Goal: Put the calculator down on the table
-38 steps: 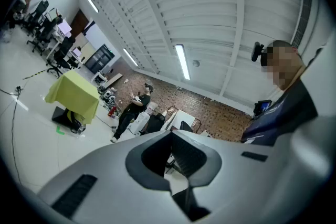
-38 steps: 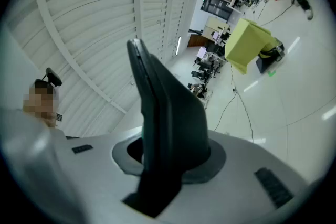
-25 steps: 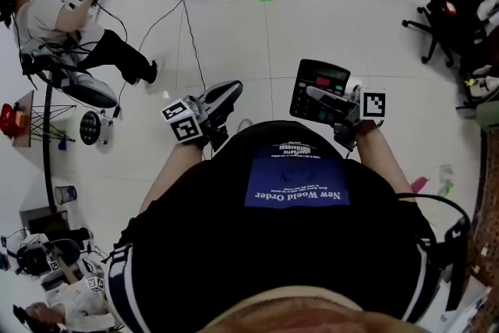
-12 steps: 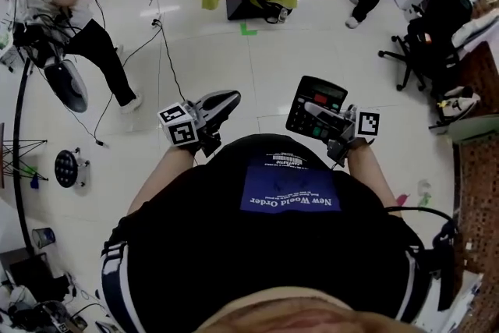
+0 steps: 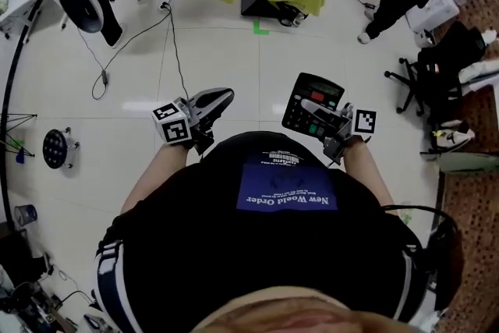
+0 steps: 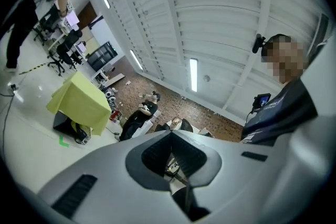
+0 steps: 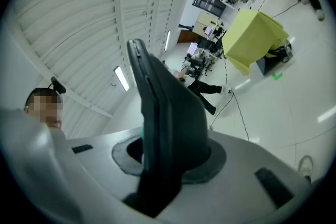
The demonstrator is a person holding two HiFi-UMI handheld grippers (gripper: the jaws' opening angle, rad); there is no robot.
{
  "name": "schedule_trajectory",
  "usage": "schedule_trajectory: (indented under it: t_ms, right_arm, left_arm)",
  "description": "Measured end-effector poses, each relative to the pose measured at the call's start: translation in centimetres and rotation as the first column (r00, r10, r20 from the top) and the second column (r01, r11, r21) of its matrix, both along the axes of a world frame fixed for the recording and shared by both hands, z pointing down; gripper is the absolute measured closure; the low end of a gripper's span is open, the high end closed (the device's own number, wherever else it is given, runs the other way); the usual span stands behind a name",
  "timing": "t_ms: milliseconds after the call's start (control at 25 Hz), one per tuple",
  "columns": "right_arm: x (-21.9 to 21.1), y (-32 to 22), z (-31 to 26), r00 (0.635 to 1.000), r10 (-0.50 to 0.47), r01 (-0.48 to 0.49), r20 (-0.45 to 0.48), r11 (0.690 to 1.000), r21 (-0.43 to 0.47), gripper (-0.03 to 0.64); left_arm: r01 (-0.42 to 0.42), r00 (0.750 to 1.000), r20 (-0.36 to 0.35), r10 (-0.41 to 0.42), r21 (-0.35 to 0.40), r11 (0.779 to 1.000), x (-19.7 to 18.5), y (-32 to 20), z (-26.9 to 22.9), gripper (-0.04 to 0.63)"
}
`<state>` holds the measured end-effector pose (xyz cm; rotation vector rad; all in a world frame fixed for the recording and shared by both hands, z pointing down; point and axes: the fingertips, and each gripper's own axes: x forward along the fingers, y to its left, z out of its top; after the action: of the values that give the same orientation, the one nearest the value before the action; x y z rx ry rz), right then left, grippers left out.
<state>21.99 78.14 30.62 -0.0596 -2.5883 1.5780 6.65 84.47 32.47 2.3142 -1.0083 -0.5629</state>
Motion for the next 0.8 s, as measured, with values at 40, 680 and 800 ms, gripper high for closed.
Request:
schedule_trajectory:
  t_ms: [40, 680, 800]
  right_arm:
    - [-0.8, -0.7, 0.0, 1.000, -0.020, 0.020, 0.003, 1.000, -0.001, 0.508]
    - [-1.7, -20.5, -1.2, 0.957, -0.279, 0.278, 0.080, 0.960, 0.013, 0.508]
    - [-0.1, -25.7, -1.3, 0.959, -0.266, 0.268, 0.093, 0.963, -0.003, 0.508]
  left_arm:
    - [0.017, 1.000, -0.001, -0.017, -0.008, 1.000, -0.7, -0.3, 0.2, 0.589]
    - [0.293, 0.956, 0.037, -0.293, -0.007, 0.956, 0.3, -16.3, -3.3, 0.589]
    - [0.260, 0.965, 0.040, -0.260, -0.009, 0.966, 3.1, -21.5, -4.5, 0.589]
